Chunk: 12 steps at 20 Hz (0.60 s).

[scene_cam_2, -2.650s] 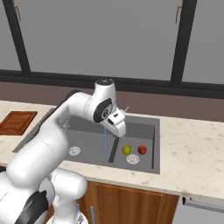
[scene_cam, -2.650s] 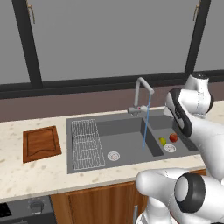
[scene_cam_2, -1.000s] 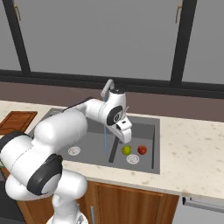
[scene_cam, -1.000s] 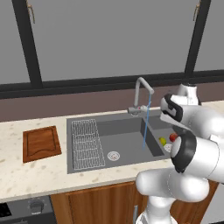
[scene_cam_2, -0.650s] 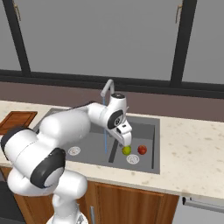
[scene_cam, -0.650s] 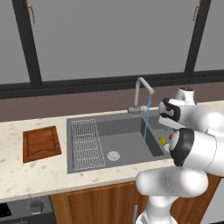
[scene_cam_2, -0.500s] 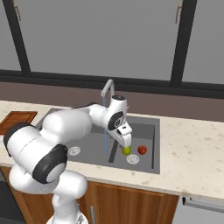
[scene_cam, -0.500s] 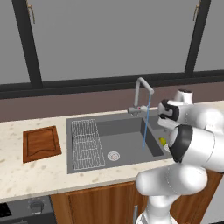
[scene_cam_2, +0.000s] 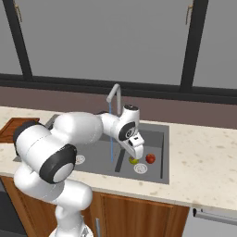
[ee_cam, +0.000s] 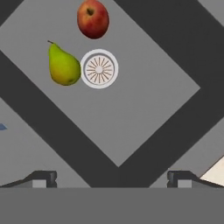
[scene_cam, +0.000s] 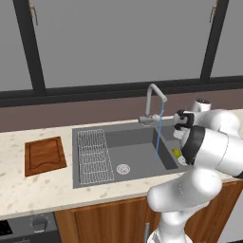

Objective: Pick the apple, pear from the sink and place them on the cutting board to airdry. Then turn off the sink faucet.

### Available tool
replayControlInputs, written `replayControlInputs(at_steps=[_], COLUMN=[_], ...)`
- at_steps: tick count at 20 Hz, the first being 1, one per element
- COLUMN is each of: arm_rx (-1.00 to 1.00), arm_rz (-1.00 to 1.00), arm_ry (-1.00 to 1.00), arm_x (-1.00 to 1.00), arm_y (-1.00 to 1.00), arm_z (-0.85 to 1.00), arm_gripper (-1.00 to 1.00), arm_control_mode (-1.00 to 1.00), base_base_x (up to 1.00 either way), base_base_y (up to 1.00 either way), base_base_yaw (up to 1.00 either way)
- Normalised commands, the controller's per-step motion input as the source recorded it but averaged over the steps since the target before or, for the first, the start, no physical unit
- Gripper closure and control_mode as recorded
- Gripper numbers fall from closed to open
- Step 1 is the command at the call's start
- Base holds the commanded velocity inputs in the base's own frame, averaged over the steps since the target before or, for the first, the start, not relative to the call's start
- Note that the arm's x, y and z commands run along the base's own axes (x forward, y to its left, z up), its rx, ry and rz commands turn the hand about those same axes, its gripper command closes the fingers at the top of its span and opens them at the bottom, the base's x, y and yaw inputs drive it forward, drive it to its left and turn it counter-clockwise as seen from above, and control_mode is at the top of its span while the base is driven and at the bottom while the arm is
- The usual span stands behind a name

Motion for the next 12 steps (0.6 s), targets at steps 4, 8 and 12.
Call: replayControlInputs(at_steps=[4, 8, 12], arm_rx=[0.01, 0.01, 0.01], arm_rz=[-0.03, -0.02, -0.03], arm_ry=[0.0, 0.0, 0.0], arm_x=[0.13, 0.2, 0.18], arm_y=[-0.04, 0.0, 0.0], arm_z=[-0.15, -0.11, -0.08], arm_gripper=[-1.0, -1.0, -1.0], arm_control_mode=[-1.0, -1.0, -1.0], base_base_x=[0.0, 0.0, 0.0], base_base_y=[0.0, 0.0, 0.0], base_base_yaw=[0.0, 0.0, 0.0])
